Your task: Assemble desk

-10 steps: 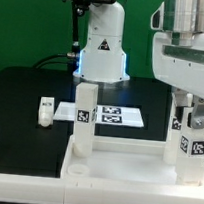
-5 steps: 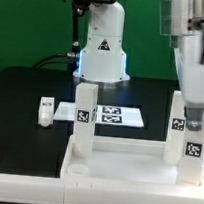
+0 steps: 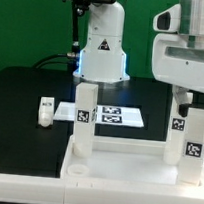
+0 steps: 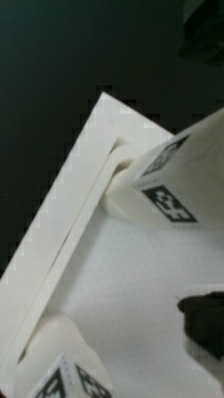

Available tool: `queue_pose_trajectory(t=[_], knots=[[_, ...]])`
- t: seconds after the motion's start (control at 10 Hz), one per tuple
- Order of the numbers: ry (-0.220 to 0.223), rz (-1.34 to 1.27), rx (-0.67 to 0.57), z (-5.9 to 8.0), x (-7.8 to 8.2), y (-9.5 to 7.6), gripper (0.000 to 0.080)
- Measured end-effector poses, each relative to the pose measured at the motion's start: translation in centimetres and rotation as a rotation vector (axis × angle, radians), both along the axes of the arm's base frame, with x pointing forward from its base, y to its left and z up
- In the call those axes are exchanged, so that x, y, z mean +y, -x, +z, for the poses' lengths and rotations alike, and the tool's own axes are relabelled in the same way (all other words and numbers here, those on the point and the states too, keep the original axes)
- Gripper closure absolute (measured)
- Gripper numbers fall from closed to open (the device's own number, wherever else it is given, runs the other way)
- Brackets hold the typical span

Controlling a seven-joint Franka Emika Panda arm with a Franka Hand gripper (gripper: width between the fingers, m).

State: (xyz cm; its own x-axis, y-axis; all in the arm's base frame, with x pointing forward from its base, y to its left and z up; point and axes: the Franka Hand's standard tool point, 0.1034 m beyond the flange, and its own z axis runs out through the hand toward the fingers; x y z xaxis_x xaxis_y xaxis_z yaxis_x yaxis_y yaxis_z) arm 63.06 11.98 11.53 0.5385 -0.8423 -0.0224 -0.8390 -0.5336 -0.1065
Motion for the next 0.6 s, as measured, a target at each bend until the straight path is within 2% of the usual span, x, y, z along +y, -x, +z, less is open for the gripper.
queue_pose_trajectory(t=[0.1,0.2,0.3,0.4,0.5,0.6], knots=[[0.029,0.151,-0.011,0.1,-0.1,-0.1,0.0151],[0.081,0.378,-0.031,0.6,-0.2,-0.6,0.0151],[0.103,0.551,-0.061,0.8,-0.2,-1.1,0.0151],[0.109,0.615,-0.079,0.9,-0.1,-1.4,0.0151],[0.104,0.558,-0.075,0.9,-0.1,-1.3,0.0151],[0.103,0.548,-0.074,0.9,-0.1,-1.3,0.0252]])
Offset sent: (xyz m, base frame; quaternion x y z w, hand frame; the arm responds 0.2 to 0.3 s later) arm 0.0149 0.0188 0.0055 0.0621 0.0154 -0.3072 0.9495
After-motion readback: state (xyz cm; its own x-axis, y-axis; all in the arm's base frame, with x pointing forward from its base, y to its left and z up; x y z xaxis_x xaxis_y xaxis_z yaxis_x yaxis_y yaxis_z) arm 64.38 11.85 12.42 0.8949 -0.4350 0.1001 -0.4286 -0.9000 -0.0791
